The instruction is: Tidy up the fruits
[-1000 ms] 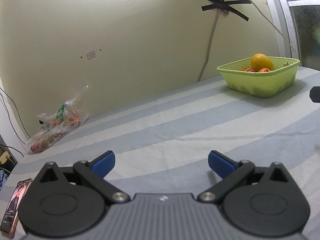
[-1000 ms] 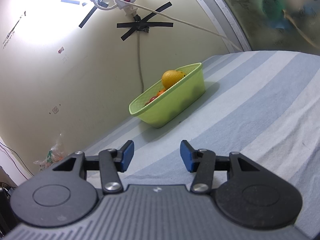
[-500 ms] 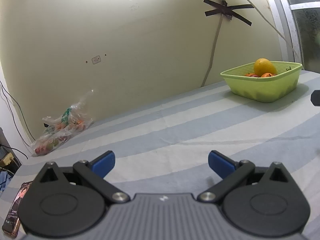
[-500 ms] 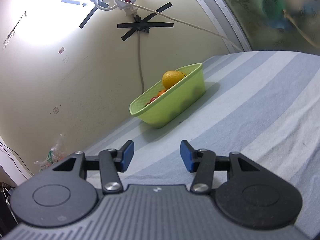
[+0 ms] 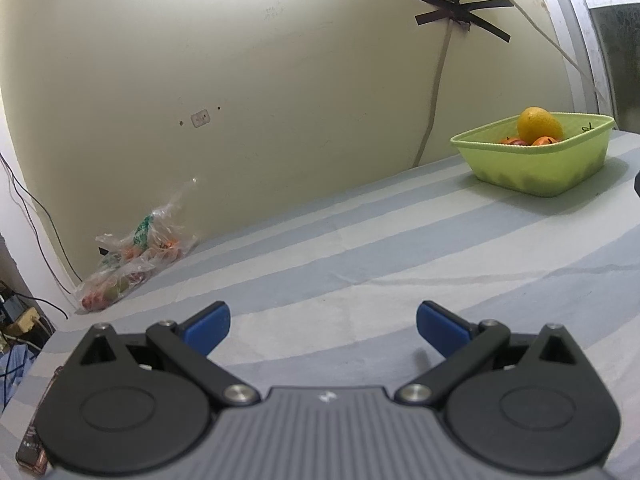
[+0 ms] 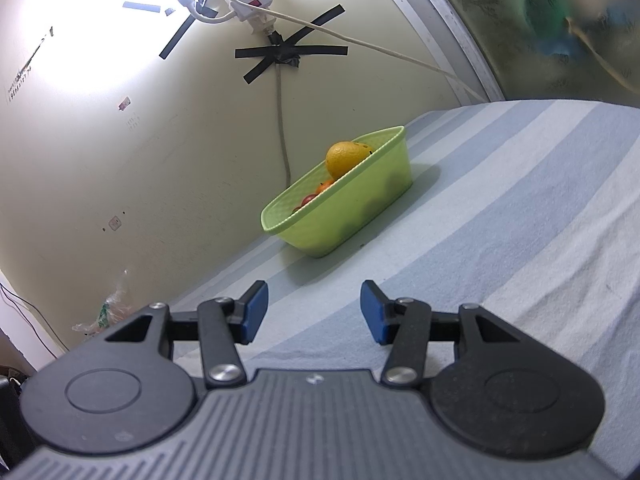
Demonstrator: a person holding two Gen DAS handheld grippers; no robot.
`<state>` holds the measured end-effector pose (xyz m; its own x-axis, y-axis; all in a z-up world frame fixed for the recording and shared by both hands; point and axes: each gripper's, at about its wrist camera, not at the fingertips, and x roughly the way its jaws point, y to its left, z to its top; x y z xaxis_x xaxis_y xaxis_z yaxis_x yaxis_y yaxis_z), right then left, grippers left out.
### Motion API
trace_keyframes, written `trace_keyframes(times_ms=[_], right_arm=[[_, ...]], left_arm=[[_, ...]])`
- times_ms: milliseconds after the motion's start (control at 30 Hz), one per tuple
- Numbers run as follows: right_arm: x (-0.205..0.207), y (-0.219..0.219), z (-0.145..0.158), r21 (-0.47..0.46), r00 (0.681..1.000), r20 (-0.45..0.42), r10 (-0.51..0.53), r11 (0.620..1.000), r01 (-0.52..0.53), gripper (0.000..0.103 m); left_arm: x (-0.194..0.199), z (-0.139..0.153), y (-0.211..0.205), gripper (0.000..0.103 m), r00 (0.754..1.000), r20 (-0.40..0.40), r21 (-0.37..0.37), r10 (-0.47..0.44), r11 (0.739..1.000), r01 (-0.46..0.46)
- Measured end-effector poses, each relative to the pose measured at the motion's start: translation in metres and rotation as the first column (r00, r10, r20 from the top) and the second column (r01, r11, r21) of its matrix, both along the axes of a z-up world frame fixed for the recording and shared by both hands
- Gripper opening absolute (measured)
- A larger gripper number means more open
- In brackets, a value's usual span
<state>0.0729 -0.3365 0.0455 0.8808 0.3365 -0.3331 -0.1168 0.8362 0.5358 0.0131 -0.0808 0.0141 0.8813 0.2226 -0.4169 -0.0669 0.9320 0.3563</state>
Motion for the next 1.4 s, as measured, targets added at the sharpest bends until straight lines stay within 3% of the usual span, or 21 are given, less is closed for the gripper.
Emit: trace_keyframes(times_ms=[733,1400], right_arm=[[0.0011,-0.0020,-0.0009,0.006,1.000,0.000,0.008,1.000,-0.008,0.054],[0.0039,-0.0058,-0.0025,0.016,1.000,0.000,0.016,1.000,-0.016,0.054]], left_arm=[[0.0029,-0.0014,-0.0014,0.103,1.000,-0.011,0.032,-0.005,0.999,0.005],[0.0064,-0.0012,0.0017,0.103,0.999,-0.038,0.014,-0.012,1.000,0.013]])
